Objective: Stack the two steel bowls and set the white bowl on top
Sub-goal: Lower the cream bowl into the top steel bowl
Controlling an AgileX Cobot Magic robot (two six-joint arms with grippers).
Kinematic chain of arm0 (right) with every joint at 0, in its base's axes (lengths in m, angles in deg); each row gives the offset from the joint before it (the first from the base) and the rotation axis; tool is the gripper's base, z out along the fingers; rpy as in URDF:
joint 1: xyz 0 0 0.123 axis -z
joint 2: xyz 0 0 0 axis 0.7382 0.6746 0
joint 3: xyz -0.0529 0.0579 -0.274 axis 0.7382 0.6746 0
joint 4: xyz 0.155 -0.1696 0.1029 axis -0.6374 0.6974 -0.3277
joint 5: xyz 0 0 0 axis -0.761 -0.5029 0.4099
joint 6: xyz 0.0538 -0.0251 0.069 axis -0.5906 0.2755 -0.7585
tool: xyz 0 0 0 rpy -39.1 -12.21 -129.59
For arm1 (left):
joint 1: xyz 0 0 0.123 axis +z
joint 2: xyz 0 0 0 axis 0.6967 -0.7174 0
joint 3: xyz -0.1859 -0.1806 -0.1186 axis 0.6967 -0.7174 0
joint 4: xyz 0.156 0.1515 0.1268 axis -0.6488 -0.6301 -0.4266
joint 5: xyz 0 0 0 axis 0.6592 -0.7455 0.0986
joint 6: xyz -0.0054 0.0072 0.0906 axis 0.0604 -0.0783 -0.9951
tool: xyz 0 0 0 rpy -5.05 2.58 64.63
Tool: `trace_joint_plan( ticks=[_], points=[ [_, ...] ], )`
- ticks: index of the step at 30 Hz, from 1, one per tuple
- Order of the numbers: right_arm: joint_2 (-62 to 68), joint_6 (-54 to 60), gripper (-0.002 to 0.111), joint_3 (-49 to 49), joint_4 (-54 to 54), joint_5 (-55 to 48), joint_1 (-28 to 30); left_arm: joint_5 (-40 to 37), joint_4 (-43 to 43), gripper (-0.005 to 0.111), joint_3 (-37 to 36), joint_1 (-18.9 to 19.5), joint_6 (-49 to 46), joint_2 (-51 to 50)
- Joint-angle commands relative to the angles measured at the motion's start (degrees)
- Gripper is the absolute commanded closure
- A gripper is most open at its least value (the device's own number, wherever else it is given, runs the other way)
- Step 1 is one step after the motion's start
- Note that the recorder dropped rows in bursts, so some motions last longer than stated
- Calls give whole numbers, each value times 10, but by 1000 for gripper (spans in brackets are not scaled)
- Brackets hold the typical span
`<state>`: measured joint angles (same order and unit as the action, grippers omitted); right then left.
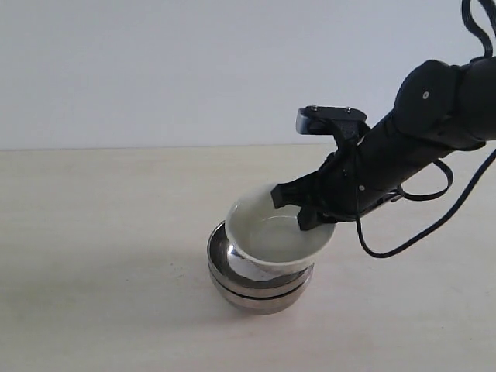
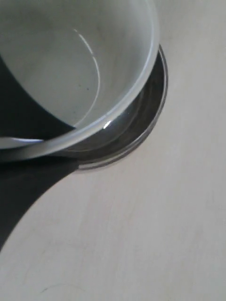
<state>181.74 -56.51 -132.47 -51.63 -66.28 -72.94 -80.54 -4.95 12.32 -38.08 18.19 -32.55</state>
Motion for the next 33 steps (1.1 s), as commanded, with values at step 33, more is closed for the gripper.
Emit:
trace_joint_plan(
  ticks=[33],
  points=[
    [48, 24, 108, 7, -7, 112, -46, 0, 2, 103, -2, 0, 6, 2]
  ],
)
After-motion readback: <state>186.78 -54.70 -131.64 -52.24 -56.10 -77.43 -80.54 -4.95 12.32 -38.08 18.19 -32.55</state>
